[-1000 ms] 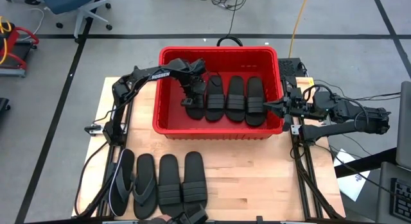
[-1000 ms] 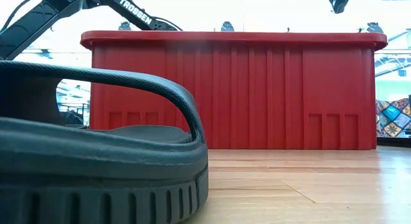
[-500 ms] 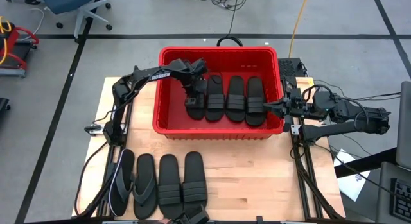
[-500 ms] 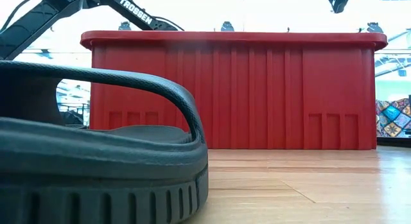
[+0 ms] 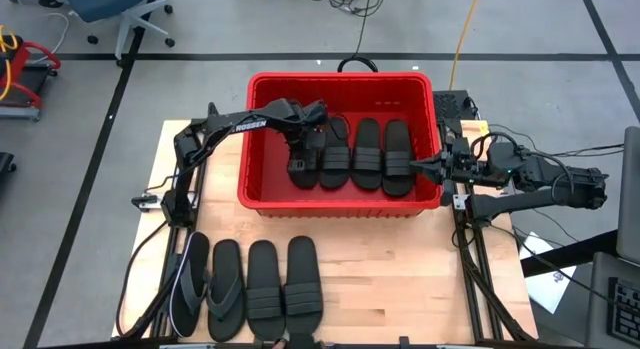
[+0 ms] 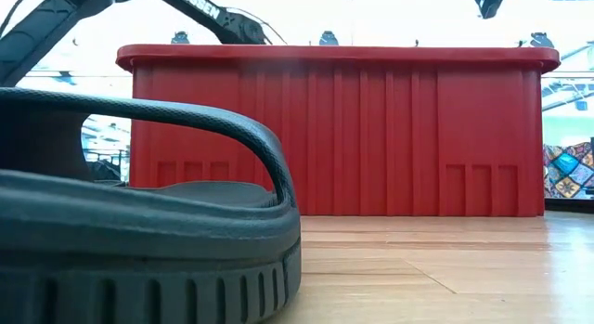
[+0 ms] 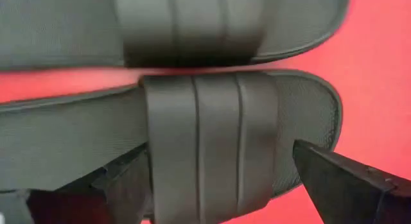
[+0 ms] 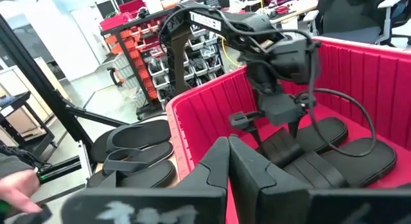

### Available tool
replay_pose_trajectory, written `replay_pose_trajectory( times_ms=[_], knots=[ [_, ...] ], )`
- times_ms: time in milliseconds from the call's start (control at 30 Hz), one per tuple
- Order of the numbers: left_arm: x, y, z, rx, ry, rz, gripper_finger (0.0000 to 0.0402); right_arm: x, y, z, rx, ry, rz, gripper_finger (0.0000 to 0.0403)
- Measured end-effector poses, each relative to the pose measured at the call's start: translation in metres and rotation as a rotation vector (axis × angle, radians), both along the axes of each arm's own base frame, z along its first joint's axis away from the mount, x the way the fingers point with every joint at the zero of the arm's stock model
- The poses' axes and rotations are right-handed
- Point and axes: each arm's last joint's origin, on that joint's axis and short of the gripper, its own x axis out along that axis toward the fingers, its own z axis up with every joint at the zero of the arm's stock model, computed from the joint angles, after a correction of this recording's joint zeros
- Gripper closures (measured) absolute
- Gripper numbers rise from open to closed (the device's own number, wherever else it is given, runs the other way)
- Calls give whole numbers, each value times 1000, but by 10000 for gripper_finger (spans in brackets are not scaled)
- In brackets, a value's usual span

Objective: Pick and place slides into bin
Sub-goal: Put the black slide into the red bin

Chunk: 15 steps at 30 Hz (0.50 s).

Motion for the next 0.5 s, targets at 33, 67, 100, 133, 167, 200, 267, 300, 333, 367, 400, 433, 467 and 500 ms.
replay_pose_trajectory(
  times_ms=[33, 67, 100, 133, 167, 200, 267, 300, 333, 367, 400, 433, 467, 500],
  knots=[
    [0, -4, 5, 14, -3, -17, 44, 0, 0, 0, -4, 1, 1, 403],
    [0, -8, 10, 32, -9, -33, 45, 0, 0, 0, -6, 1, 1, 403],
    [0, -11, 16, 57, -17, -41, 46, 0, 0, 0, -6, 1, 1, 403],
    [0, -13, 21, 81, -30, -46, 49, 0, 0, 0, -10, 3, 1, 403],
    [-1, -15, 28, 99, -51, -48, 51, 0, 0, 0, -13, 3, 2, 403],
    [-2, -17, 35, 113, -72, -48, 54, 0, 0, 0, -13, 4, 2, 403],
    [-6, -18, 49, 150, -110, -28, 60, 0, 0, 0, -16, 5, 3, 403],
    [-8, -18, 57, 182, -130, -4, 63, 0, 0, 0, -16, 5, 3, 403],
    [-11, -19, 65, 214, -144, 25, 66, 0, 0, 0, -16, 5, 3, 403],
    [-15, -20, 74, 241, -156, 56, 70, 0, 0, 0, -16, 5, 3, 403],
    [-19, -21, 82, 265, -168, 86, 75, 0, 0, 0, -16, 5, 3, 403],
    [-25, -23, 92, 284, -187, 113, 83, 0, 0, 0, -16, 5, 3, 403],
    [-31, -25, 103, 296, -213, 142, 94, 0, 0, 0, -16, 5, 3, 403],
    [-38, -29, 115, 308, -243, 173, 107, 0, 0, 0, -16, 5, 3, 403]
  ],
)
